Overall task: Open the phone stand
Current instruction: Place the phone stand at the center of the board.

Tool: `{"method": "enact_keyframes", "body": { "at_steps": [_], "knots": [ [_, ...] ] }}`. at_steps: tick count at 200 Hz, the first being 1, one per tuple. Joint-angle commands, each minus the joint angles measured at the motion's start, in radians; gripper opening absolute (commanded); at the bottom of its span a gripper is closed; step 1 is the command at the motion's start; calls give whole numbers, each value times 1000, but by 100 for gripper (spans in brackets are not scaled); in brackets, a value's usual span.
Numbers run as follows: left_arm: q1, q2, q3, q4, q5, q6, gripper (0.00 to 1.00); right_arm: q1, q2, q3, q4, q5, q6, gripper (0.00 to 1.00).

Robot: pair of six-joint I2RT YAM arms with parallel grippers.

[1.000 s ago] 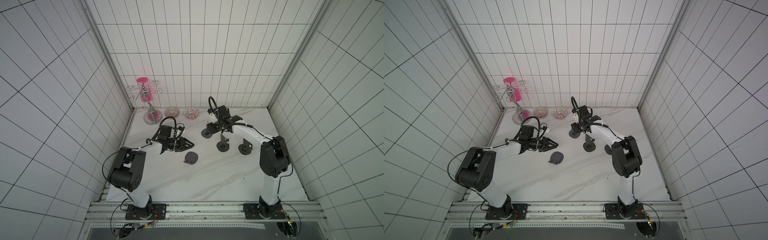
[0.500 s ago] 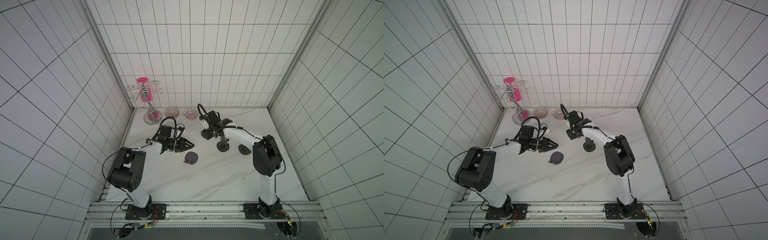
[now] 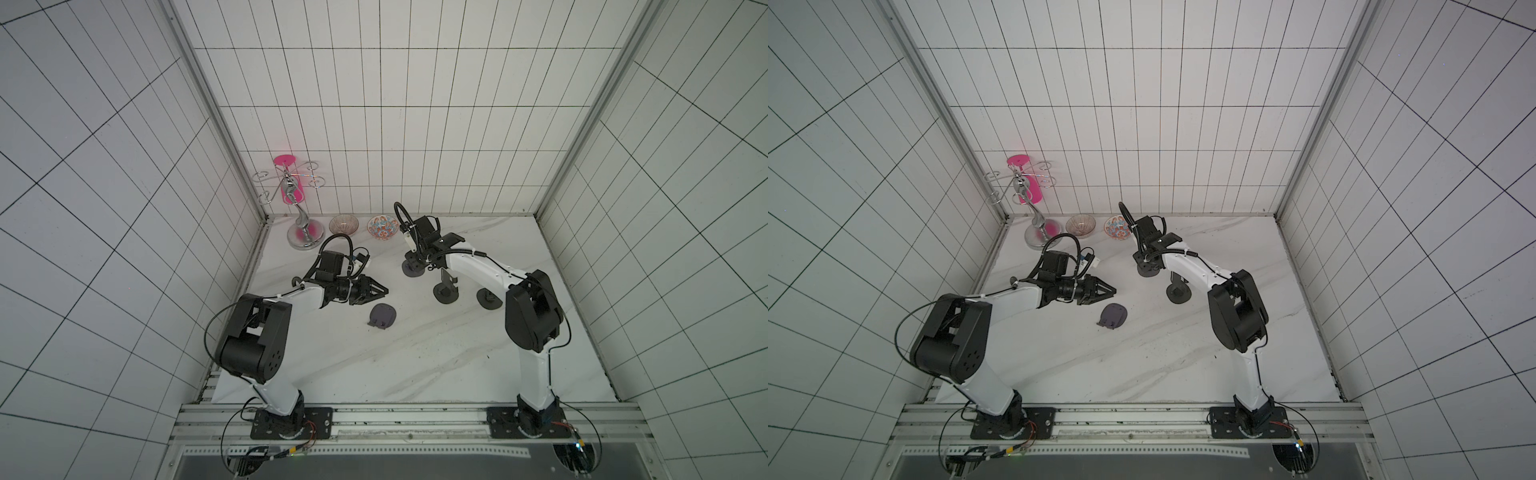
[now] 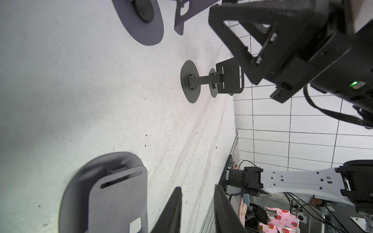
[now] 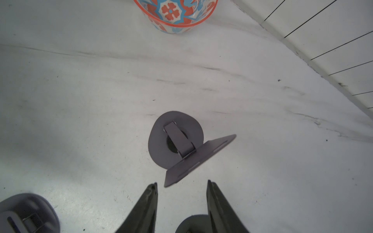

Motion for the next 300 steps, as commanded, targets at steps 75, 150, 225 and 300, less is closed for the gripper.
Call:
{"method": "enact_keyframes", "body": {
  "at_steps": [75, 150, 225, 300],
  "knots": [
    [-3, -19, 9, -7, 8, 26, 30, 26, 90, 132, -84, 84, 14, 1],
    [-3, -18, 9, -11, 8, 31, 30, 72, 134, 65, -42, 224, -23, 0],
    [-6, -21, 7, -17, 9, 30, 30, 114, 200, -12, 43, 349, -72, 0],
    [-5, -19, 10, -21, 11, 33, 30, 25, 151, 72, -114, 34, 50, 0]
  ]
}}
